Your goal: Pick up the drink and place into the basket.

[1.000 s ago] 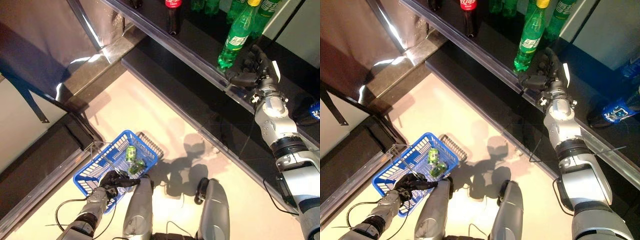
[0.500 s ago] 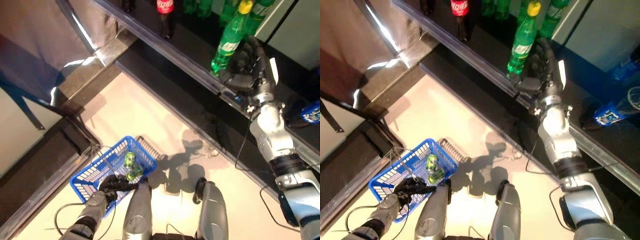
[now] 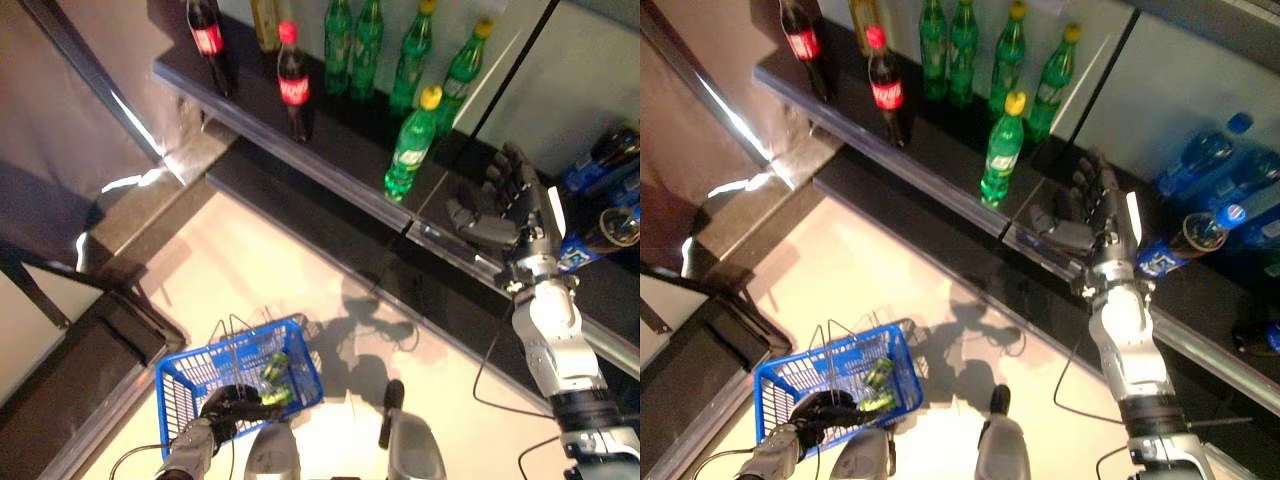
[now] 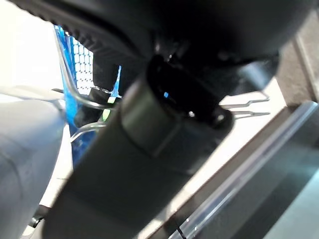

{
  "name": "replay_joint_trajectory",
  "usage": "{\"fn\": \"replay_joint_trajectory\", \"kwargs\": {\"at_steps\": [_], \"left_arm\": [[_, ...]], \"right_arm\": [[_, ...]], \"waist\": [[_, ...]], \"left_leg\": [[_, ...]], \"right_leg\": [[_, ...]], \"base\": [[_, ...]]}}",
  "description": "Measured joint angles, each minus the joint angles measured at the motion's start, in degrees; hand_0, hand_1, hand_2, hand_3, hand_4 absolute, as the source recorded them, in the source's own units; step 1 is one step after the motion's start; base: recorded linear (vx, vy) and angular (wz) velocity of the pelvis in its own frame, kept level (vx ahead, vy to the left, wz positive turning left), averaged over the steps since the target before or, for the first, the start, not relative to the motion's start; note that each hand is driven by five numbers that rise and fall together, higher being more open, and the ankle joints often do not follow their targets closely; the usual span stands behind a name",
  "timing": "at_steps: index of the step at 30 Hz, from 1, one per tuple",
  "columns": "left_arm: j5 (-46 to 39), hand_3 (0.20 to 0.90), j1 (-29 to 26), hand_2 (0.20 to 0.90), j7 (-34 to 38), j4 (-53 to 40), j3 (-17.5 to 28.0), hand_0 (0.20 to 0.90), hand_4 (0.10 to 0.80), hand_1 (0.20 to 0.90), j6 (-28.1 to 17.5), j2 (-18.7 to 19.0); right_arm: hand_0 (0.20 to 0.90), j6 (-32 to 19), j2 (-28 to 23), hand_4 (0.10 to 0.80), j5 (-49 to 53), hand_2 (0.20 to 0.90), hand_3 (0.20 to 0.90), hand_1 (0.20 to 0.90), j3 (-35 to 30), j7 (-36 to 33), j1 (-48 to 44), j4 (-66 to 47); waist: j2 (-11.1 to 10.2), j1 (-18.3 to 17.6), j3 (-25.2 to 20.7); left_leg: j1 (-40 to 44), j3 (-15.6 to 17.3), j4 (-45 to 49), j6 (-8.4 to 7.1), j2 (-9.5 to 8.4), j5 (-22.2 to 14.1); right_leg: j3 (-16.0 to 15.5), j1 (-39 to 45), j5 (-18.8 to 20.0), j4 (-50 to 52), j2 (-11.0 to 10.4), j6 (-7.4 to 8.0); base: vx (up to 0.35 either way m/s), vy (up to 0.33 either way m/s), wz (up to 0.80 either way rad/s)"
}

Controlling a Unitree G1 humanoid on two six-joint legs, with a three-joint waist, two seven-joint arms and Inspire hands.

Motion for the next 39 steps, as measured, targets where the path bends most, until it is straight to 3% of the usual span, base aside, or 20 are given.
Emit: {"fn": "replay_joint_trajectory", "kwargs": {"at_steps": [1, 4, 5, 10, 15, 25, 33, 39], "left_arm": [[0.3, 0.200, 1.8, 0.300, 0.0, 0.0, 0.0, 0.300, 0.100, 0.300, -0.1, -0.4], [1.1, 0.200, 3.5, 0.300, 0.0, 0.0, 0.0, 0.300, 0.100, 0.300, -0.2, -1.2], [2.6, 0.200, 5.8, 0.300, 0.0, 0.0, 0.5, 0.300, 0.100, 0.300, -0.2, -2.5], [5.2, 0.200, 6.6, 0.300, 0.1, 0.3, 1.8, 0.300, 0.100, 0.300, -0.2, -3.8], [6.4, 0.200, 8.0, 0.300, 0.1, 0.6, 2.3, 0.300, 0.100, 0.300, -0.2, -3.3], [7.1, 0.200, 8.1, 0.300, 0.0, 3.0, 2.7, 0.300, 0.100, 0.300, -0.1, -1.5], [7.6, 0.200, 8.0, 0.300, -0.1, 7.0, 3.8, 0.300, 0.100, 0.300, -0.6, -1.5], [7.6, 0.200, 7.8, 0.300, -1.3, 7.8, 3.8, 0.300, 0.100, 0.300, -1.8, -1.5]], "right_arm": [[0.900, -0.6, 1.6, 0.800, -0.5, 0.900, 0.900, 0.900, -0.1, 1.6, 2.9, -0.2], [0.900, -1.3, 3.3, 0.800, -1.6, 0.900, 0.900, 0.900, 0.0, 2.8, 6.5, -0.2], [0.900, -1.4, 6.0, 0.800, -2.9, 0.900, 0.900, 0.900, 1.2, 4.7, 12.0, 0.0], [0.900, 0.1, 8.5, 0.800, -3.4, 0.900, 0.900, 0.900, 4.4, 7.4, 17.4, 6.9], [0.900, 0.8, 11.6, 0.800, -10.3, 0.900, 0.900, 0.900, 7.3, 7.7, 19.5, 17.5], [0.900, 2.1, 12.8, 0.800, -15.7, 0.900, 0.900, 0.900, 8.1, 7.2, 20.7, 34.2], [0.900, 1.4, 16.2, 0.800, -15.5, 0.900, 0.900, 0.900, 7.1, 8.1, 19.3, 56.0], [0.900, 1.6, 17.1, 0.800, -15.5, 0.900, 0.900, 0.900, 3.6, 8.4, 18.9, 62.1]], "waist": [[-0.2, -0.3, -3.1], [-0.5, -0.4, -5.6], [-0.9, -1.0, -7.8], [-2.0, -1.9, -9.9], [-2.7, -2.7, -13.0], [-2.5, -2.6, -14.7], [-2.5, -1.3, -16.9], [-2.3, -1.0, -17.0]], "left_leg": [[1.0, 0.3, -1.5, 0.10, -0.05, 0.1], [1.5, 0.9, -2.5, 0.21, -0.10, 0.2], [3.2, 1.5, -3.8, 0.21, -0.14, 0.2], [3.8, 1.8, -5.3, 0.16, -0.09, 0.9], [3.9, 2.4, -6.4, 0.24, -0.28, 1.5], [4.8, 3.1, -6.5, 0.33, -0.18, 1.5], [4.9, 3.1, -6.5, 0.38, -0.23, 1.5], [5.0, 3.3, -6.5, 0.74, -0.78, 1.3]], "right_leg": [[-0.1, 1.4, 1.0, -2.9, 0.5, 0.25], [-0.1, 2.4, 2.0, -5.3, 0.5, 0.40], [-0.1, 4.9, 3.1, -8.5, 0.6, 0.67], [0.0, 5.1, 3.5, -9.1, 0.8, 0.62], [0.2, 4.4, 3.6, -9.1, 0.7, 0.74], [0.3, 4.8, 3.9, -9.2, 0.7, 0.64], [0.3, 4.9, 3.9, -9.4, 0.7, 0.62], [0.6, 5.0, 3.9, -9.2, 0.3, 0.61]], "base": [[-0.006, 0.006, -0.04], [-0.011, 0.009, -0.06], [-0.017, 0.003, -0.04], [-0.016, 0.005, -0.02], [-0.004, 0.019, -0.03], [0.008, 0.007, -0.03], [0.044, 0.051, 0.00], [0.026, 0.180, -0.02]]}}
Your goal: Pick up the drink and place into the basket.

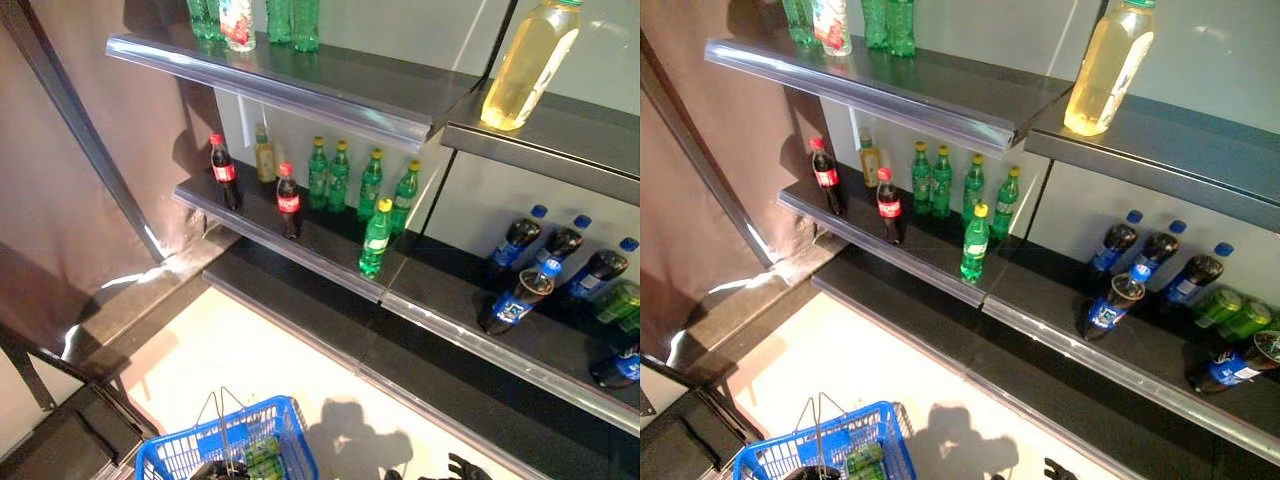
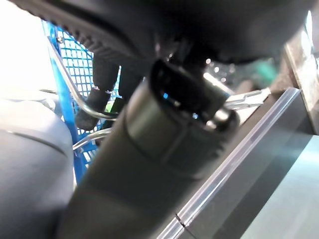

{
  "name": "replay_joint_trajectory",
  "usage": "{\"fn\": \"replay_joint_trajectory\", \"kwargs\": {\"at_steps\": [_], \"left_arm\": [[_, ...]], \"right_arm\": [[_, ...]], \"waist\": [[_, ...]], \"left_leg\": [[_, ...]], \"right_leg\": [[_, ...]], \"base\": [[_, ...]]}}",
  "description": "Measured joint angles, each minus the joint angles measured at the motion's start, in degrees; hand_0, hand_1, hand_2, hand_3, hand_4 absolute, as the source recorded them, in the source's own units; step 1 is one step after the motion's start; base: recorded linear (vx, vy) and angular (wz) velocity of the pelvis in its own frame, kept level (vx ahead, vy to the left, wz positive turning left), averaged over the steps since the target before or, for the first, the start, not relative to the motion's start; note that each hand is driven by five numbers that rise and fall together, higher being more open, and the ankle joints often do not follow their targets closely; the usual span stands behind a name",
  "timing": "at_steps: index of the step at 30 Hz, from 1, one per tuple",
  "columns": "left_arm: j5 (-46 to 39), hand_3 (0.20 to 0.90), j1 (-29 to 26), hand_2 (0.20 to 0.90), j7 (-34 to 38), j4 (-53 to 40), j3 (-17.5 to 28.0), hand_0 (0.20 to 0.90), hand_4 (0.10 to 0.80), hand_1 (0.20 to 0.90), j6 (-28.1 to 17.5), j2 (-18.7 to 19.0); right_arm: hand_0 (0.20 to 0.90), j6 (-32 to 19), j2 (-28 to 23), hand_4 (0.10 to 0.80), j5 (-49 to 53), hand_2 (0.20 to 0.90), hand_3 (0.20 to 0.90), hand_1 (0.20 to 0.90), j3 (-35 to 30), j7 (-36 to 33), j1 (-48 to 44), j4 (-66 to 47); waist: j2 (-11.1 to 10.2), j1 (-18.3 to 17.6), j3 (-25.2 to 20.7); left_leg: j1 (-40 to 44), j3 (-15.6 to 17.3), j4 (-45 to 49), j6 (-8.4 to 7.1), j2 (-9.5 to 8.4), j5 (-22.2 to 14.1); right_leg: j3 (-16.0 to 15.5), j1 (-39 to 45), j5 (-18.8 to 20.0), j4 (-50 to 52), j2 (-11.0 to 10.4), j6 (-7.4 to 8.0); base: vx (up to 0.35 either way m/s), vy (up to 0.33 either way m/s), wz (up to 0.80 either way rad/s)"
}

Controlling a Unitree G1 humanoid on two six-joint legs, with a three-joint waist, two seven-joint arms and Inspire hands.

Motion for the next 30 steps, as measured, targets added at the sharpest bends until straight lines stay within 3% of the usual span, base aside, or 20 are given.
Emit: {"fn": "replay_joint_trajectory", "kwargs": {"at_steps": [3, 10, 13, 16, 17, 19, 20, 24, 27, 29, 30], "left_arm": [[0.1, 0.200, -0.1, 0.300, -0.8, 0.2, 0.0, 0.300, 0.100, 0.300, -0.1, 0.0], [1.4, 0.200, -1.8, 0.300, -1.6, 1.6, -1.3, 0.300, 0.100, 0.300, -0.1, 0.4], [1.3, 0.200, -1.7, 0.300, -2.1, 1.6, -0.8, 0.300, 0.100, 0.300, -0.1, 0.9], [1.4, 0.200, -2.0, 0.300, -2.0, 1.6, -1.2, 0.300, 0.100, 0.300, 0.0, 2.6], [1.4, 0.200, -2.1, 0.300, -2.0, 1.7, -1.6, 0.300, 0.100, 0.300, 0.0, 2.7], [1.4, 0.200, -2.5, 0.300, -1.8, 2.3, -2.4, 0.300, 0.100, 0.300, 0.0, 2.7], [1.4, 0.200, -2.9, 0.300, -1.8, 2.5, -2.6, 0.300, 0.100, 0.300, 0.0, 2.6], [1.3, 0.200, -4.0, 0.300, -2.0, 2.7, -2.8, 0.300, 0.100, 0.300, 0.1, 2.1], [1.5, 0.200, -5.2, 0.300, -1.8, 2.8, -5.1, 0.300, 0.100, 0.300, -0.2, 2.0], [1.5, 0.200, -5.5, 0.300, -1.8, 2.8, -5.1, 0.300, 0.100, 0.300, -0.5, 1.8], [1.5, 0.200, -6.2, 0.300, -1.8, 2.8, -5.1, 0.300, 0.100, 0.300, -0.6, 1.8]], "right_arm": [[0.900, 1.1, 0.0, 0.800, 0.2, 0.900, 0.900, 0.900, -1.7, 0.0, -0.7, 0.5], [0.900, 1.2, -0.1, 0.800, 0.3, 0.900, 0.900, 0.900, -4.9, 0.0, -0.8, 2.7], [0.900, 1.2, 0.2, 0.800, 0.2, 0.900, 0.900, 0.900, -4.7, 0.6, -1.8, 2.9], [0.900, 1.1, 1.6, 0.800, 0.2, 0.900, 0.900, 0.900, -3.6, 1.0, -1.4, 3.2], [0.900, 1.1, 1.8, 0.800, 0.3, 0.900, 0.900, 0.900, -3.1, 1.0, -1.1, 3.4], [0.900, 1.0, 1.8, 0.800, 0.3, 0.900, 0.900, 0.900, -2.2, 1.0, -1.1, 4.1], [0.900, 0.9, 1.5, 0.800, 0.3, 0.900, 0.900, 0.900, -2.2, 1.0, -1.8, 4.8], [0.900, 0.9, 0.1, 0.800, 0.5, 0.900, 0.900, 0.900, -2.2, 1.0, -4.0, 5.2], [0.900, 0.8, 0.0, 0.800, 1.1, 0.900, 0.900, 0.900, -2.2, 1.0, -4.0, 5.4], [0.900, 0.7, 0.0, 0.800, 1.6, 0.900, 0.900, 0.900, -2.3, 0.9, -5.0, 5.3], [0.900, 0.6, 0.1, 0.800, 1.6, 0.900, 0.900, 0.900, -2.3, 0.9, -5.5, 5.4]], "waist": [[0.1, 0.2, 0.0], [-1.3, -0.1, 0.8], [-1.7, 0.1, 1.9], [-3.5, -0.7, 2.0], [-3.5, -1.5, 2.0], [-3.1, -2.4, 2.2], [-2.8, -2.5, 2.7], [-0.8, -3.3, 4.4], [0.9, -3.7, 5.4], [1.6, -3.6, 5.6], [1.6, -3.8, 5.7]], "left_leg": [[0.7, 0.1, 0.0, 0.01, -0.77, 0.0], [1.0, 1.6, -0.3, 2.59, -4.88, -0.8], [1.7, 3.2, -0.4, 3.73, -5.59, -1.4], [1.7, 1.7, -0.4, 4.08, -5.39, -1.6], [1.4, -0.5, -0.4, 4.04, -5.13, -1.5], [0.9, -3.2, -0.1, 3.42, -4.25, -1.2], [0.6, -4.7, 0.0, 2.95, -3.98, -1.1], [0.7, -6.7, 0.0, 2.95, -4.26, -1.1], [0.8, -10.5, 1.3, 2.97, -3.99, -1.2], [-0.6, -10.6, 3.6, 2.92, -4.08, -1.2], [-2.5, -9.0, 6.5, 2.88, -4.56, -1.3]], "right_leg": [[1.0, -0.1, 0.1, 0.1, -0.4, 0.25], [2.5, -2.2, 0.6, 3.3, -3.9, 2.05], [0.8, -4.8, 1.7, 6.2, -3.8, 0.61], [2.3, -5.2, -1.3, 6.6, -1.9, 1.05], [5.0, -4.6, -2.4, 6.1, 0.0, 1.03], [7.5, -4.0, -3.3, 5.5, 1.8, 0.79], [7.1, -3.9, -3.0, 6.1, 2.2, -0.07], [6.2, -3.0, -4.1, 6.7, 1.8, 0.19], [7.9, 0.3, -7.8, 6.9, 3.1, -0.11], [7.8, 0.5, -8.7, 7.5, 3.3, -0.77], [7.5, 0.3, -9.2, 7.6, 3.2, -1.38]], "base": [[0.039, 0.274, -0.11], [-0.015, 0.158, -0.13], [0.028, 0.163, -0.49], [0.120, 0.078, -0.08], [0.173, 0.103, 0.30], [0.201, 0.094, 0.36], [0.257, 0.025, 0.25], [0.220, -0.040, 0.23], [0.179, -0.029, 0.79], [0.098, -0.014, 0.55], [0.063, 0.012, 0.60]]}}
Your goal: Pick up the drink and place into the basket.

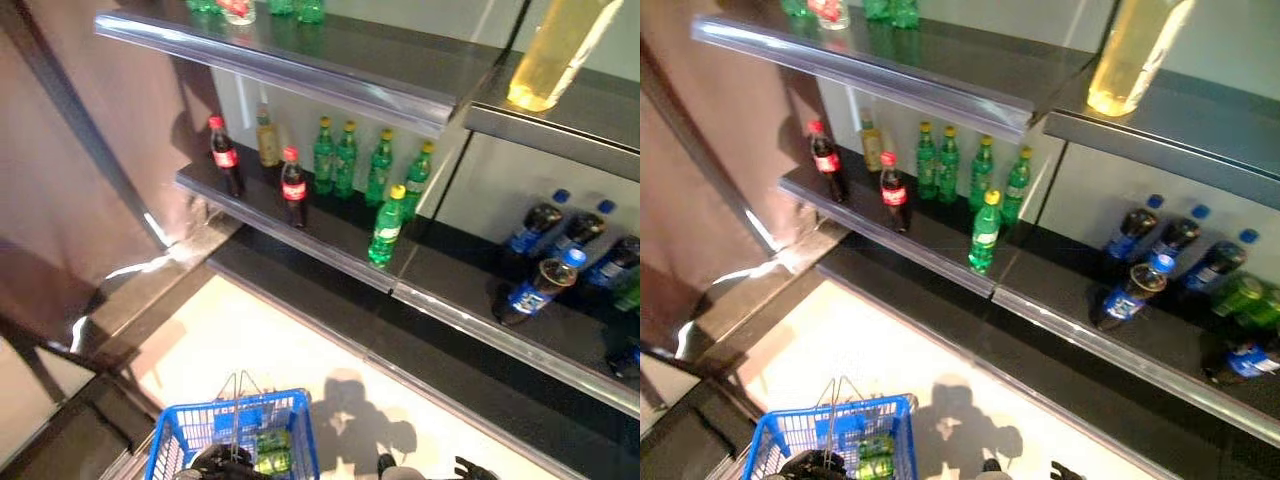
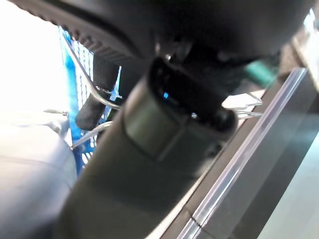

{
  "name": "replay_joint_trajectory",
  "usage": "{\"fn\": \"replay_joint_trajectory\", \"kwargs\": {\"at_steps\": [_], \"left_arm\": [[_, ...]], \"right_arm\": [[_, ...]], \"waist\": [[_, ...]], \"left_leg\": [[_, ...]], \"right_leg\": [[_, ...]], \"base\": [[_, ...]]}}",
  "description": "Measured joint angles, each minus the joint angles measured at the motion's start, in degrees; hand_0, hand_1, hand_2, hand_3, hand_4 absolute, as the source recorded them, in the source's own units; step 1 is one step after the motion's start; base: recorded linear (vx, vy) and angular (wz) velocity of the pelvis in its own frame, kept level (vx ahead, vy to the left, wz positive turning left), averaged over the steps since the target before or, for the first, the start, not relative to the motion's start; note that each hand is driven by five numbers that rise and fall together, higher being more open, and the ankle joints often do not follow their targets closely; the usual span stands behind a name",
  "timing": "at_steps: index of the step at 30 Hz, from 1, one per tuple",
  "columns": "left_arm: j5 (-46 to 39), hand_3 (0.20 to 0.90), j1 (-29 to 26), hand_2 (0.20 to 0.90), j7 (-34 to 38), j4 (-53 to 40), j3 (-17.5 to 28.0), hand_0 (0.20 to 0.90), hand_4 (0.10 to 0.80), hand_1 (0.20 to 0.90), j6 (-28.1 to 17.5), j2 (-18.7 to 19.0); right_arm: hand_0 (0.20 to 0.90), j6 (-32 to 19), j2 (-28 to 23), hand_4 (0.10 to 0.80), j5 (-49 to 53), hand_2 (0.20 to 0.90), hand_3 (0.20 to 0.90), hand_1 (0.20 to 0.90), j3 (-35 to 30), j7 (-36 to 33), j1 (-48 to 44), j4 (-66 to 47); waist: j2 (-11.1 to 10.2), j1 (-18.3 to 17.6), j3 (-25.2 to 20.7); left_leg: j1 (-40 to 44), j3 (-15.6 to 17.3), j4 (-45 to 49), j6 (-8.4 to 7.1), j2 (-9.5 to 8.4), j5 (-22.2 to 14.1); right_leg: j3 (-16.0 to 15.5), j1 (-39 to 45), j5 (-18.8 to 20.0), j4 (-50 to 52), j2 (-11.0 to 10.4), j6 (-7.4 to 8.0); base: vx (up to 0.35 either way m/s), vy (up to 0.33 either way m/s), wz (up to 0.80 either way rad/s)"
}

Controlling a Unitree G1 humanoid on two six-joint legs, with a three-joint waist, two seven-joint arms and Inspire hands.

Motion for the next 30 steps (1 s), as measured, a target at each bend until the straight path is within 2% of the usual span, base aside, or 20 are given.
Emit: {"fn": "replay_joint_trajectory", "kwargs": {"at_steps": [2, 3, 5, 7, 9, 10, 11, 12, 13, 14, 15, 16, 17, 18, 20, 26, 30], "left_arm": [[-0.2, 0.200, -0.8, 0.300, 0.0, -0.5, 0.2, 0.300, 0.100, 0.300, -0.6, 0.0], [-0.5, 0.200, -1.0, 0.300, 0.1, -0.9, 0.5, 0.300, 0.100, 0.300, -0.6, 0.0], [-0.6, 0.200, -0.6, 0.300, -0.6, -2.3, 0.5, 0.300, 0.100, 0.300, -0.6, -0.1], [-0.6, 0.200, -0.1, 0.300, -0.6, -3.1, 0.4, 0.300, 0.100, 0.300, -0.7, -0.6], [-0.5, 0.200, 0.8, 0.300, -1.1, -4.7, -1.4, 0.300, 0.100, 0.300, -0.7, -2.8], [-0.5, 0.200, 1.1, 0.300, -1.6, -5.6, -1.5, 0.300, 0.100, 0.300, -0.6, -3.4], [-0.5, 0.200, 1.1, 0.300, -1.7, -5.9, -1.5, 0.300, 0.100, 0.300, -0.8, -3.8], [-0.4, 0.200, 1.1, 0.300, -1.8, -6.1, -1.5, 0.300, 0.100, 0.300, -0.8, -4.2], [-0.4, 0.200, 1.7, 0.300, -1.8, -6.1, -1.6, 0.300, 0.100, 0.300, -0.8, -5.7], [-0.5, 0.200, 2.0, 0.300, -1.3, -5.9, -1.3, 0.300, 0.100, 0.300, -0.8, -6.5], [-0.8, 0.200, 2.0, 0.300, -0.7, -5.8, -1.0, 0.300, 0.100, 0.300, -0.8, -6.2], [-0.8, 0.200, 2.0, 0.300, -0.9, -5.8, -0.9, 0.300, 0.100, 0.300, -1.0, -5.5], [-0.9, 0.200, 2.0, 0.300, -1.3, -5.6, -0.9, 0.300, 0.100, 0.300, -1.0, -4.6], [-0.9, 0.200, 2.0, 0.300, -1.4, -4.9, -0.9, 0.300, 0.100, 0.300, -1.0, -4.1], [-0.9, 0.200, 2.4, 0.300, -1.6, -4.7, -1.1, 0.300, 0.100, 0.300, -1.0, -2.8], [-0.9, 0.200, 1.6, 0.300, -1.5, -3.6, -1.1, 0.300, 0.100, 0.300, -1.0, -2.3], [-0.9, 0.200, 1.5, 0.300, -1.2, -2.2, -0.3, 0.300, 0.100, 0.300, -1.0, -1.1]], "right_arm": [[0.900, -0.2, 0.0, 0.800, 0.1, 0.900, 0.900, 0.900, 0.0, 0.0, -1.5, -0.1], [0.900, -0.2, -0.1, 0.800, 0.1, 0.900, 0.900, 0.900, 0.0, 0.0, -2.2, -0.1], [0.900, -1.0, -0.7, 0.800, 0.2, 0.900, 0.900, 0.900, 0.0, -0.1, -3.4, -0.3], [0.900, -1.1, -1.3, 0.800, 0.2, 0.900, 0.900, 0.900, 0.0, -0.1, -3.6, -0.6], [0.900, -1.4, -3.9, 0.800, 0.1, 0.900, 0.900, 0.900, -0.3, -0.4, -3.8, -0.6], [0.900, -1.5, -4.4, 0.800, 0.2, 0.900, 0.900, 0.900, -0.5, -0.7, -2.8, -0.9], [0.900, -1.4, -4.7, 0.800, 0.2, 0.900, 0.900, 0.900, -0.6, -1.1, -2.3, -0.7], [0.900, -1.4, -5.1, 0.800, 0.2, 0.900, 0.900, 0.900, -0.7, -1.3, -1.7, -0.7], [0.900, -1.4, -6.6, 0.800, 0.2, 0.900, 0.900, 0.900, -0.7, -1.4, -0.7, -0.6], [0.900, -1.4, -7.1, 0.800, 0.2, 0.900, 0.900, 0.900, -0.8, -1.7, -0.7, 0.0], [0.900, -1.3, -6.6, 0.800, 0.2, 0.900, 0.900, 0.900, -0.8, -1.8, -0.8, 0.4], [0.900, -1.3, -5.9, 0.800, 0.1, 0.900, 0.900, 0.900, -0.8, -1.7, -0.8, 0.4], [0.900, -1.3, -5.3, 0.800, 0.0, 0.900, 0.900, 0.900, -0.8, -1.7, -0.7, 0.4], [0.900, -1.3, -4.6, 0.800, -0.1, 0.900, 0.900, 0.900, -0.9, -1.7, -0.3, 0.5], [0.900, -1.3, -3.1, 0.800, -0.1, 0.900, 0.900, 0.900, -1.2, -1.7, 0.5, 0.5], [0.900, -1.4, -1.8, 0.800, -0.7, 0.900, 0.900, 0.900, -1.3, -1.5, 1.7, 0.6], [0.900, -1.4, -0.6, 0.800, -0.7, 0.900, 0.900, 0.900, -1.3, -1.6, 1.2, -0.2]], "waist": [[0.0, 0.4, 0.4], [-0.2, 0.8, 0.4], [0.6, 0.9, 0.3], [1.3, 0.8, -0.1], [3.7, 0.6, -0.3], [4.1, 0.4, -0.4], [4.1, 0.5, -0.4], [4.3, 0.5, -0.6], [6.4, 0.6, -0.8], [7.2, 0.8, -0.9], [5.8, 0.9, -0.7], [4.7, 0.9, -0.5], [3.9, 0.9, -0.2], [3.3, 0.7, -0.3], [2.4, 0.7, -0.4], [0.7, 0.4, -0.2], [-2.7, 0.8, -0.2]], "left_leg": [[-3.7, 3.5, 6.3, -0.45, -0.38, 0.0], [-5.1, 4.5, 8.5, -1.60, -0.52, 0.8], [-5.6, 5.4, 8.9, -2.12, -0.37, 2.7], [-5.4, 5.7, 7.8, -1.63, -0.12, 3.4], [-4.4, 6.0, 3.8, 0.75, 0.88, 3.9], [-4.5, 5.9, 2.5, 1.22, 2.00, 3.6], [-4.7, 5.8, 0.7, 0.98, 2.96, 3.5], [-4.5, 5.8, -0.9, 1.10, 3.55, 3.6], [-4.6, 5.3, -2.5, 2.01, 5.83, 3.1], [-4.0, 5.4, -3.2, -2.70, 6.06, 4.9], [-3.3, 5.7, -3.7, -2.47, 3.92, 4.8], [-3.0, 6.0, -3.9, -1.83, 2.34, 4.4], [-1.6, 6.9, -4.9, -1.39, 1.86, 4.6], [-0.5, 7.8, -5.8, -1.17, 1.09, 4.6], [1.1, 8.6, -6.5, -1.12, 0.84, 4.2], [1.4, 8.5, -6.5, -1.21, 0.80, 3.1], [1.3, 9.1, -6.6, -0.73, 0.75, 2.7]], "right_leg": [[-0.3, 0.1, -0.3, 0.1, -0.4, -1.02], [-0.2, 0.2, -0.2, 0.0, -0.6, -1.16], [0.0, 0.3, 0.1, -0.2, -1.1, -1.89], [0.1, -0.2, 0.3, -0.1, -0.7, -2.14], [0.2, 0.0, 0.8, -0.2, -1.2, -2.94], [0.3, 0.1, 0.7, -0.5, -1.2, -2.74], [1.2, -0.1, 0.5, -0.4, -1.4, -2.39], [2.2, -0.4, 0.0, -0.4, -1.4, -1.44], [3.8, -1.3, 0.0, -0.2, -0.4, -0.02], [4.9, -1.5, 0.2, -0.3, -0.2, 0.67], [7.3, -1.5, 0.2, -0.8, -1.6, 0.81], [8.2, -1.7, 0.3, -0.8, -2.6, 1.07], [8.0, -1.6, 0.9, -0.9, -3.3, 2.06], [7.6, -1.4, 1.4, -1.0, -3.4, 2.39], [5.7, 0.0, 2.4, -2.3, -3.8, 3.08], [4.7, 0.3, 3.4, -3.8, -3.8, 3.00], [4.6, -1.5, 3.8, -2.2, -3.5, 2.56]], "base": [[0.072, 0.098, 0.40], [0.084, 0.155, 0.13], [0.072, 0.139, 0.03], [0.046, 0.083, 0.01], [0.216, 0.339, 0.12], [0.304, 0.475, 0.20], [0.197, 0.319, 0.27], [0.183, 0.338, 0.12], [0.169, 0.336, -0.09], [0.164, 0.355, -0.32], [0.144, 0.306, -0.40], [0.160, 0.327, -0.44], [0.178, 0.303, -0.42], [0.222, 0.347, -0.55], [0.166, 0.245, -0.47], [0.098, 0.214, -0.12], [0.038, 0.186, -0.17]]}}
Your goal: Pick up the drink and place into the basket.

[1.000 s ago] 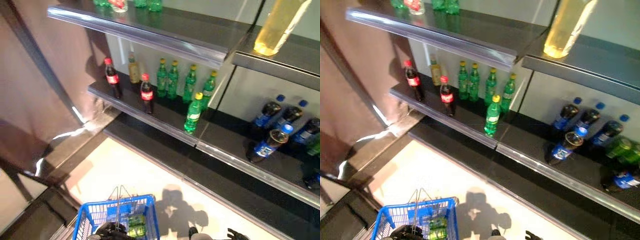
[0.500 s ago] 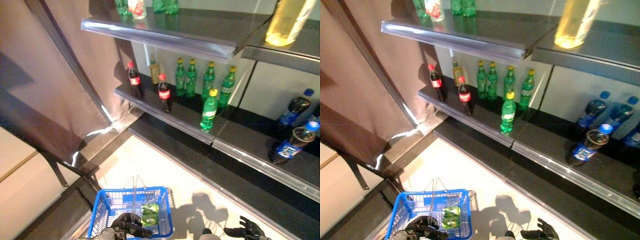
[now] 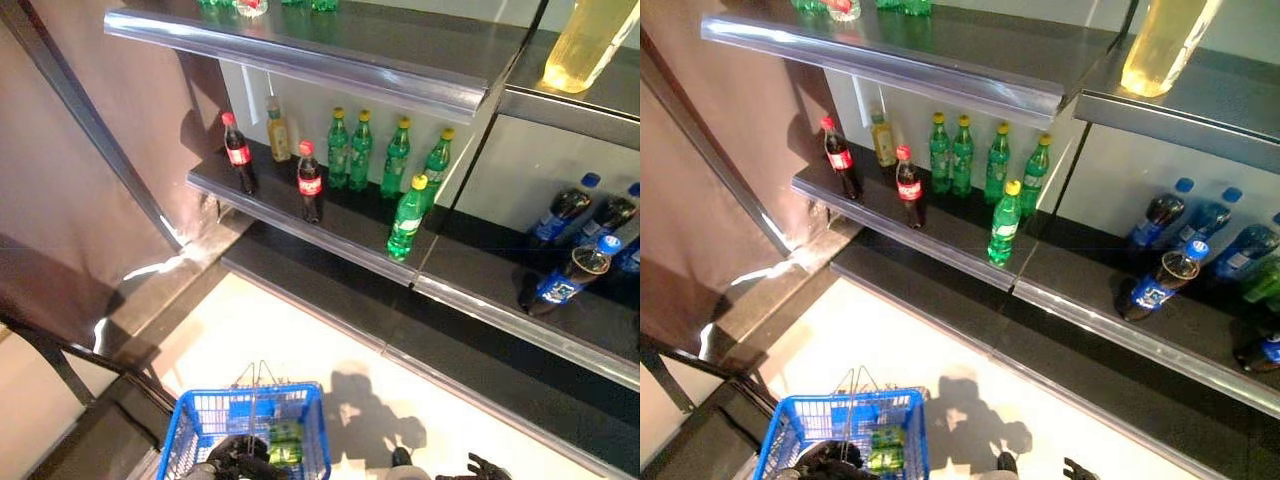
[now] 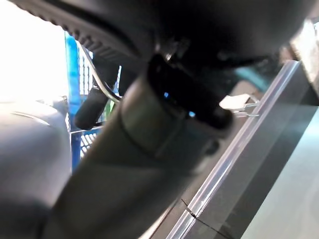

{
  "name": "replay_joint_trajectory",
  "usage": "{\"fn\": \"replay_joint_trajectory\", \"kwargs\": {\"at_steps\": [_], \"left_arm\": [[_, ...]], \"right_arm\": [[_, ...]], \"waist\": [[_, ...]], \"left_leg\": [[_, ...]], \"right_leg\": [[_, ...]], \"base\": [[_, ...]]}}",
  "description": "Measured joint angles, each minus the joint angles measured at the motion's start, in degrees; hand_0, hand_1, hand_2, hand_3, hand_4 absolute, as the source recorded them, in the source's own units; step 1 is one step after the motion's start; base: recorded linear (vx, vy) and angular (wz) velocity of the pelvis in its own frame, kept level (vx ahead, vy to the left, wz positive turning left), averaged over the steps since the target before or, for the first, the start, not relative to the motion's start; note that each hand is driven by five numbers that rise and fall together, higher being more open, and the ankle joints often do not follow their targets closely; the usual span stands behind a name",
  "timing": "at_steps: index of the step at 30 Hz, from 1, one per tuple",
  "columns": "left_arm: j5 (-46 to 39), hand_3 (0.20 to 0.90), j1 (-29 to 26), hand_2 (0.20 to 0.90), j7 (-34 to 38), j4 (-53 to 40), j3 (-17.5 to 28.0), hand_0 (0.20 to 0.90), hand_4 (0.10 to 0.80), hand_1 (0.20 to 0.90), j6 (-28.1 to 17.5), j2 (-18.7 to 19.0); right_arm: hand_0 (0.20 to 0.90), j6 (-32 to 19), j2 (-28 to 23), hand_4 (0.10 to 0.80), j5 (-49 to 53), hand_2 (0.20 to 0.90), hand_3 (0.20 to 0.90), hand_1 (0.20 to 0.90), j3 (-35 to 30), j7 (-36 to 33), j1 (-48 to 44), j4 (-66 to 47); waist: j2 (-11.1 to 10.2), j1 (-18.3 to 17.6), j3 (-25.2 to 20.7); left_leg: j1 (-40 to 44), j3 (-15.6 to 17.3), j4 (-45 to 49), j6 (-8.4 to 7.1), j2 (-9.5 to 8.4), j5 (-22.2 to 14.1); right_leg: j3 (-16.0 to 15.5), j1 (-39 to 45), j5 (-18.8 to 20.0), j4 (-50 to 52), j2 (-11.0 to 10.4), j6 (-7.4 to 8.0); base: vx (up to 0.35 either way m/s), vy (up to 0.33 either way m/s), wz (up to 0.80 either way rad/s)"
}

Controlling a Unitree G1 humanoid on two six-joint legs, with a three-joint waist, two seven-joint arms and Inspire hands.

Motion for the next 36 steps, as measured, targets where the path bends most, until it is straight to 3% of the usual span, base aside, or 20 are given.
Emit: {"fn": "replay_joint_trajectory", "kwargs": {"at_steps": [2, 3, 5, 7, 8, 9, 10, 12, 15, 16, 20, 21, 22, 23, 24, 25, 28, 32, 36], "left_arm": [[-0.2, 0.200, 0.0, 0.300, 0.5, 1.1, 1.9, 0.300, 0.100, 0.300, -0.2, 0.2], [-0.8, 0.200, 0.4, 0.300, 0.9, 1.1, 3.5, 0.300, 0.100, 0.300, -0.2, 0.4], [-1.3, 0.200, 0.7, 0.300, 1.0, 1.2, 4.4, 0.300, 0.100, 0.300, -0.1, 0.8], [-1.2, 0.200, 0.8, 0.300, 1.0, 1.3, 5.2, 0.300, 0.100, 0.300, -0.1, 1.7], [-1.2, 0.200, 0.8, 0.300, 1.2, 1.1, 5.1, 0.300, 0.100, 0.300, -0.1, 2.2], [-1.2, 0.200, 1.0, 0.300, 1.8, 0.6, 5.0, 0.300, 0.100, 0.300, -0.1, 2.6], [-1.3, 0.200, 0.8, 0.300, 2.3, -0.1, 4.9, 0.300, 0.100, 0.300, -0.1, 2.6], [-1.7, 0.200, 0.8, 0.300, 2.5, -0.2, 4.4, 0.300, 0.100, 0.300, 0.3, 2.5], [-2.0, 0.200, -0.2, 0.300, 2.3, 1.0, 3.3, 0.300, 0.100, 0.300, 0.9, 0.8], [-2.0, 0.200, -0.4, 0.300, 2.1, 1.0, 2.5, 0.300, 0.100, 0.300, 0.8, 0.7], [-1.7, 0.200, -0.3, 0.300, 2.1, 1.4, 1.5, 0.300, 0.100, 0.300, 0.9, 1.9], [-1.6, 0.200, -0.5, 0.300, 2.1, 2.0, 1.4, 0.300, 0.100, 0.300, 0.9, 1.9], [-1.5, 0.200, -0.5, 0.300, 2.1, 2.4, 1.2, 0.300, 0.100, 0.300, 0.9, 1.8], [-1.3, 0.200, -0.1, 0.300, 2.0, 2.5, 1.1, 0.300, 0.100, 0.300, 1.0, 1.2], [-1.4, 0.200, 0.4, 0.300, 2.1, 2.5, 1.1, 0.300, 0.100, 0.300, 1.0, 1.0], [-1.4, 0.200, 0.9, 0.300, 2.1, 2.5, 1.2, 0.300, 0.100, 0.300, 1.0, 0.8], [-1.1, 0.200, 1.3, 0.300, 2.0, 2.5, 1.3, 0.300, 0.100, 0.300, 1.0, -0.4], [-0.9, 0.200, 0.6, 0.300, 2.4, 2.5, 1.1, 0.300, 0.100, 0.300, -0.2, -0.8], [-1.2, 0.200, -1.5, 0.300, 2.5, 2.9, 3.7, 0.300, 0.100, 0.300, -1.4, -0.9]], "right_arm": [[0.900, 0.0, 0.8, 0.800, -0.2, 0.900, 0.900, 0.900, 0.0, 0.0, -0.6, -0.5], [0.900, 0.0, 1.3, 0.800, -1.1, 0.900, 0.900, 0.900, 0.0, 0.1, -1.9, -0.9], [0.900, -0.1, 1.7, 0.800, -1.2, 0.900, 0.900, 0.900, 0.0, 0.2, -2.8, -0.9], [0.900, 0.3, 2.0, 0.800, -2.0, 0.900, 0.900, 0.900, 0.6, 0.5, -3.1, -0.6], [0.900, 0.8, 2.1, 0.800, -2.2, 0.900, 0.900, 0.900, 1.3, 0.6, -2.6, -0.3], [0.900, 1.7, 2.2, 0.800, -2.2, 0.900, 0.900, 0.900, 1.5, 0.7, -1.8, 0.4], [0.900, 2.4, 2.2, 0.800, -2.2, 0.900, 0.900, 0.900, 1.6, 0.6, -1.3, 0.6], [0.900, 2.4, 2.1, 0.800, -2.1, 0.900, 0.900, 0.900, 1.4, 0.4, -0.9, 0.8], [0.900, 1.5, 0.9, 0.800, -2.1, 0.900, 0.900, 0.900, 1.3, 0.1, -2.2, 0.2], [0.900, 1.5, 1.0, 0.800, -2.1, 0.900, 0.900, 0.900, 1.3, 0.2, -2.6, 0.1], [0.900, 1.5, 1.3, 0.800, -2.0, 0.900, 0.900, 0.900, 1.2, 0.3, -1.3, 0.5], [0.900, 1.5, 1.3, 0.800, -2.0, 0.900, 0.900, 0.900, 1.2, 0.2, -0.8, 0.5], [0.900, 1.6, 1.3, 0.800, -2.0, 0.900, 0.900, 0.900, 1.1, 0.2, 0.1, 0.7], [0.900, 1.7, 1.0, 0.800, -2.0, 0.900, 0.900, 0.900, 1.0, 0.4, 0.4, 1.2], [0.900, 1.9, 1.0, 0.800, -2.1, 0.900, 0.900, 0.900, 1.0, 0.5, 0.5, 1.5], [0.900, 2.1, 0.9, 0.800, -2.1, 0.900, 0.900, 0.900, 1.1, 0.7, 0.7, 1.5], [0.900, 2.1, -0.5, 0.800, -2.1, 0.900, 0.900, 0.900, 1.1, 1.1, -0.2, 0.9], [0.900, 1.5, -1.2, 0.800, -2.1, 0.900, 0.900, 0.900, 1.1, 1.3, -2.1, -0.8], [0.900, 1.4, -1.2, 0.800, -2.2, 0.900, 0.900, 0.900, 1.4, 2.0, -3.7, -0.4]], "waist": [[-1.2, 0.7, -0.3], [-1.4, 2.6, -0.3], [-2.0, 3.5, -0.6], [-2.7, 3.5, -0.7], [-2.6, 3.5, -0.7], [-2.0, 4.3, -0.8], [-1.5, 5.3, -1.0], [-2.2, 6.2, -1.2], [0.5, 4.1, 0.4], [1.7, 2.9, 1.1], [0.4, -0.2, 0.1], [0.1, -0.7, 0.1], [-0.4, -0.7, -0.1], [0.5, -0.9, -0.1], [1.2, -0.9, -0.2], [1.8, -0.7, -0.5], [4.1, -0.2, -1.0], [4.2, -0.2, -1.1], [3.1, 1.3, -0.5]], "left_leg": [[0.1, 0.2, 0.1, 0.60, -0.24, -0.4], [0.1, 0.8, 0.0, 1.24, -0.11, -1.0], [0.1, 3.1, -0.3, 1.80, -0.42, -1.2], [0.1, 4.5, -0.3, 2.79, -0.76, -1.2], [0.1, 4.6, -0.4, 3.26, -0.15, -0.9], [-0.2, 5.7, -0.4, 3.32, 1.44, -0.5], [-0.9, 5.9, -0.1, 2.95, 2.01, -0.5], [-2.0, 2.9, 0.2, 2.89, -0.04, -0.4], [-1.7, -1.0, 0.2, 3.86, -0.78, -0.6], [-0.8, -1.7, 0.1, 4.28, -0.57, -0.3], [-1.1, -4.3, 0.0, 4.10, -0.98, -0.5], [-1.1, -5.5, -0.1, 3.44, -1.07, -0.4], [-0.5, -6.4, -0.2, 2.52, -1.10, -0.8], [0.3, -7.1, -0.1, 1.43, 0.41, -1.5], [1.0, -7.1, -0.2, 0.68, 1.43, -1.9], [1.4, -7.1, 0.1, 0.02, 2.21, -2.3], [1.8, -6.4, 1.2, -0.18, 4.28, -2.3], [-1.5, -6.4, 7.8, -0.61, 3.51, -2.3], [-7.6, -8.9, 20.6, -4.65, 0.76, 0.3]], "right_leg": [[-1.7, -2.5, 1.0, 2.2, 0.7, -1.20], [-6.4, -5.3, 3.5, 3.6, 2.0, -4.42], [-9.1, -6.1, 6.5, 2.1, 2.3, -5.82], [-12.5, -6.8, 9.8, 1.0, 2.2, -4.03], [-12.5, -6.9, 7.7, 2.6, 2.7, -3.00], [-12.7, -7.6, 3.4, 8.0, 4.0, -4.17], [-12.5, -8.6, 0.6, 12.1, 4.6, -4.03], [-10.1, -8.9, -0.9, 12.5, 4.7, -3.90], [-7.4, -12.2, -0.8, 20.0, 4.0, -3.54], [-7.0, -14.9, -2.1, 23.9, 3.3, -1.95], [-4.6, -12.9, -1.8, 7.7, 2.9, -1.25], [-4.3, -10.9, -2.0, 3.7, 3.3, -0.90], [-4.0, -9.7, 0.4, 2.2, 2.9, -1.11], [-3.9, -8.5, 2.2, 2.5, 4.8, -1.74], [-4.1, -7.5, 3.1, 1.9, 5.5, -2.87], [-4.7, -6.5, 4.4, 1.0, 6.6, -5.18], [-6.4, -3.8, 5.1, -2.2, 8.5, -6.93], [-7.9, -2.1, 4.9, -4.1, 7.8, -7.79], [-7.5, -0.8, 4.1, -4.2, 5.6, -8.42]], "base": [[-0.044, 0.132, -0.77], [-0.062, 0.090, -1.18], [-0.055, 0.081, -1.12], [-0.055, 0.061, -0.60], [-0.014, 0.009, -0.07], [0.000, 0.000, 0.00], [0.052, 0.043, -0.06], [0.048, 0.048, -0.20], [0.192, -0.035, -0.01], [0.295, -0.129, 0.33], [0.231, -0.128, 0.34], [0.225, -0.199, 0.54], [0.390, -0.385, 0.59], [0.352, -0.397, 0.45], [0.298, -0.325, 0.36], [0.167, -0.174, 0.11], [0.094, -0.111, 0.16], [0.025, -0.086, 0.18], [0.077, 0.062, 0.09]]}}
